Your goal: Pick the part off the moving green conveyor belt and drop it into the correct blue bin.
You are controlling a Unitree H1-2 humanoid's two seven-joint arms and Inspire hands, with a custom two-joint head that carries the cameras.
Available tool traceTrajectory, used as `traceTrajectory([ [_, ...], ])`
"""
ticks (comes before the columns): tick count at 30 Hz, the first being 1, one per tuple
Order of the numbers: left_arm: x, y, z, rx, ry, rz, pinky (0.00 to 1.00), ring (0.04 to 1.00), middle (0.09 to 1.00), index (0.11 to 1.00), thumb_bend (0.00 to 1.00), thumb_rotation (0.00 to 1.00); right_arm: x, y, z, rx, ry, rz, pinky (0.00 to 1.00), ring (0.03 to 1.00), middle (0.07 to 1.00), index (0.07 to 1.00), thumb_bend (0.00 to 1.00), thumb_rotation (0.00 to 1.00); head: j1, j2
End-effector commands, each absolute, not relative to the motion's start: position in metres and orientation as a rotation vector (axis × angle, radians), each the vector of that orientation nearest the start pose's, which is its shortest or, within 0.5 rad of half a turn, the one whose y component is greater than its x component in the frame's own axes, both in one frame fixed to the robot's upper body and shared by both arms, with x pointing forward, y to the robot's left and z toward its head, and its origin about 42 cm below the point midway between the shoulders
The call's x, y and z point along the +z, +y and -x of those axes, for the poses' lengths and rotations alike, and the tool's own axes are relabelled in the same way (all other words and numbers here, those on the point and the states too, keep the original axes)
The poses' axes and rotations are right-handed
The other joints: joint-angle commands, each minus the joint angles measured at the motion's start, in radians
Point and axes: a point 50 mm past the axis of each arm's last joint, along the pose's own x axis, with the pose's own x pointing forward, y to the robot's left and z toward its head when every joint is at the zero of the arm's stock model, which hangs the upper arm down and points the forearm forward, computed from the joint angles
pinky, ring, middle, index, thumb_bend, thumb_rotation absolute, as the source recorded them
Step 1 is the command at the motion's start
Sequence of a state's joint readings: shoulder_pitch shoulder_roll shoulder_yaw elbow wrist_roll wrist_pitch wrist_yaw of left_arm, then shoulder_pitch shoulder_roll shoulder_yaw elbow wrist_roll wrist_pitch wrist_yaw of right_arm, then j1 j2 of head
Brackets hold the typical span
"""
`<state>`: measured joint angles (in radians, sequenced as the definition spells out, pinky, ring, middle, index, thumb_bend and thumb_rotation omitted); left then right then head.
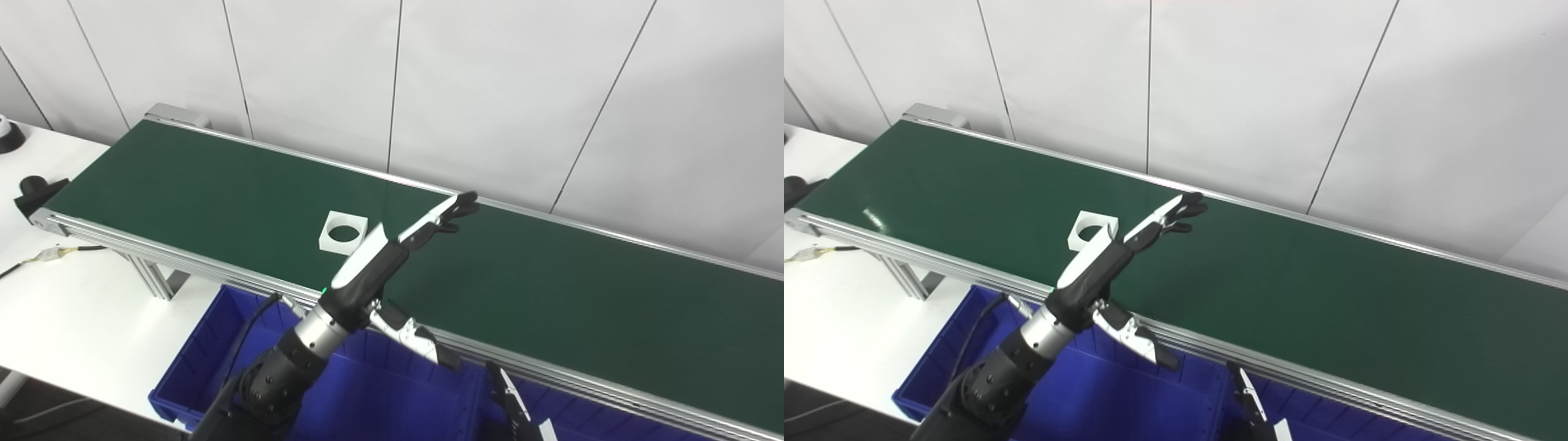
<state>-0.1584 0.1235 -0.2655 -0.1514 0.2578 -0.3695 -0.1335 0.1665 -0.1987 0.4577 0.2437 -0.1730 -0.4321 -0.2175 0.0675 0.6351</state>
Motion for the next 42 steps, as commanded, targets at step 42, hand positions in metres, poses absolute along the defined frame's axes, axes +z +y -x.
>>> traceTrajectory([
  [42,0.238,0.139,-0.45,-0.522,-0.615,-1.259,0.69,0.778,0.837,0.877,1.0,0.14,0.014,-0.146,-0.191,0.315,-0.122,0.248,0.94,0.97,0.963,0.96,1.0,0.98,-0.041,-0.037],
])
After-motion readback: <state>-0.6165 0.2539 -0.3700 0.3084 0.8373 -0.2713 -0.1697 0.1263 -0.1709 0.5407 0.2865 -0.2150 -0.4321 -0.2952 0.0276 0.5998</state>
